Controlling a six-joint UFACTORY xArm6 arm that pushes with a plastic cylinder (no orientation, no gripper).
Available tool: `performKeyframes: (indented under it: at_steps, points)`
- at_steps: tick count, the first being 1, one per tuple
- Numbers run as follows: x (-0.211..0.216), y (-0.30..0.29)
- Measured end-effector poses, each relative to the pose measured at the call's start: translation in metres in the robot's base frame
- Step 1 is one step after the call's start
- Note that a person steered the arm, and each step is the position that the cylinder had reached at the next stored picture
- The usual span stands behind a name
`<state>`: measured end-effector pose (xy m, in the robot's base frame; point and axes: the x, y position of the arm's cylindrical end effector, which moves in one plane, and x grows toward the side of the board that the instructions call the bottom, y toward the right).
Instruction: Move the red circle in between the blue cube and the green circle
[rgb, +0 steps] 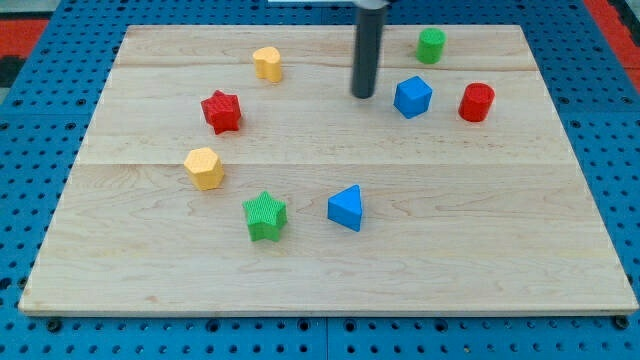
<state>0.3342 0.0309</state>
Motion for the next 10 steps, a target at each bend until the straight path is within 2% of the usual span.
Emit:
performKeyframes:
  at_steps: [2, 3, 4, 5, 6, 7, 8, 9, 10]
  points:
    - [0.082, 0.003]
    - [0.081, 0.059]
    - [0.056, 0.13]
    - [0.054, 0.179]
    - [0.026, 0.186]
    - [-0.035, 0.139]
    - [-0.062, 0.123]
    - [0.004, 0.162]
    - [0.05, 0.103]
